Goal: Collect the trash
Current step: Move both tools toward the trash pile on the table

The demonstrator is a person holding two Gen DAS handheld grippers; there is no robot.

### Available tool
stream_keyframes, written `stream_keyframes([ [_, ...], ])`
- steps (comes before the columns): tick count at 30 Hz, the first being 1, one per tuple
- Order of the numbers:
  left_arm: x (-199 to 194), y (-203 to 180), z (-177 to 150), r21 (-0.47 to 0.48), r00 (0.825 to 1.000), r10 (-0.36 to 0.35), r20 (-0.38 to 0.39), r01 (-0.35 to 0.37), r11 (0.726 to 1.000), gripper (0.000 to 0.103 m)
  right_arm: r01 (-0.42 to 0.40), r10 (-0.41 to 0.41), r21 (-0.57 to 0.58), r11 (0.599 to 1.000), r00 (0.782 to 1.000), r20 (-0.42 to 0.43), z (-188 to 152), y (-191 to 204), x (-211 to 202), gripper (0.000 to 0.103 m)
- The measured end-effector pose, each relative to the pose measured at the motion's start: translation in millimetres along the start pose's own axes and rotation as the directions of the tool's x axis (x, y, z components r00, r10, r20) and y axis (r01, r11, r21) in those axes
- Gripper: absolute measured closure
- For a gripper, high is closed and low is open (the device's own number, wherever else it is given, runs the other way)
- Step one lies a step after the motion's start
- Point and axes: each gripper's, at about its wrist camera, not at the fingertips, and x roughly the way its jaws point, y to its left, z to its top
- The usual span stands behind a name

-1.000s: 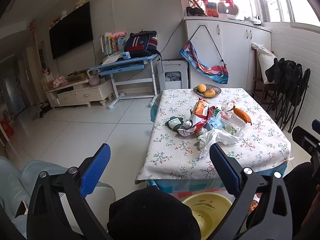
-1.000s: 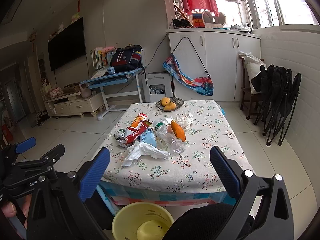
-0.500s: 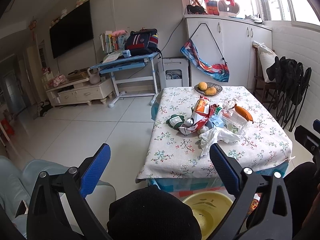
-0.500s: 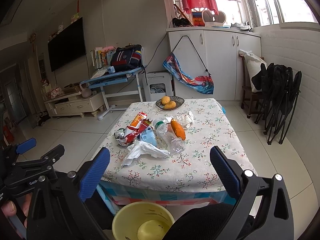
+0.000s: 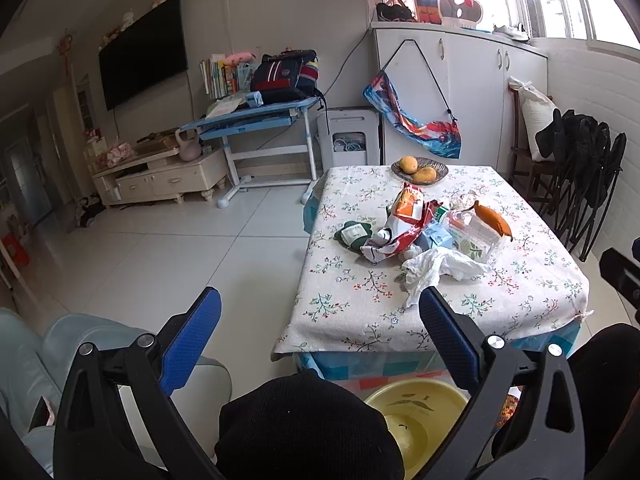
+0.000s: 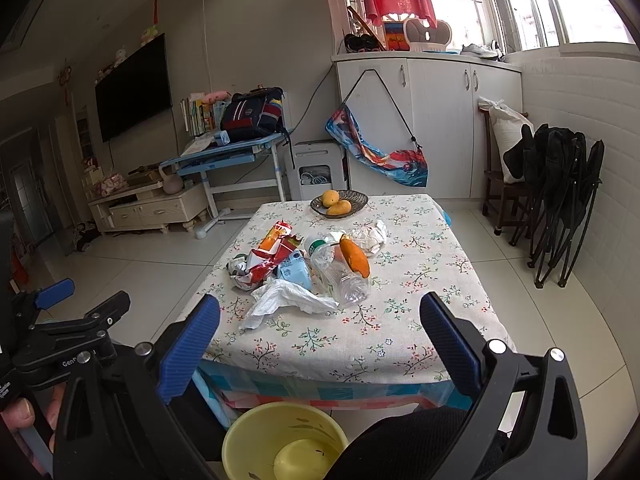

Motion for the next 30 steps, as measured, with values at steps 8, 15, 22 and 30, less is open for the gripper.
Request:
stream_keyframes([
  [8,5.2,-0.2,-0.9,0.001,1.000,0.005,-0.010,-0.005,1.000,0.007,0.002,-0.002,-0.005,1.000,1.000,-0.009,-2.4,-0.6,3.2,0.007],
  [15,6.7,-0.6,-1.9,0.007,1.000,0.001,-0.005,-0.001,1.000,0.007,0.008,-0.008,-0.018,1.000,0.999,-0.033,-5.0,-5.8,11.0,0.007],
  [22,10.2,5.1,4.0,0.004,0.999,-0.039,-0.025,0.039,0.999,0.007,-0.045,0.042,-0.040,0.998,0.997,-0.069,5.1,-8.8,24.0,0.007],
  [30,41.3,11.6,2.4,-0.029,0.992,-0.090,-0.091,0.088,0.996,0.007,-0.108,0.092,-0.104,0.989,0.985,-0.144,-1.8,1.0,57.9,0.007],
])
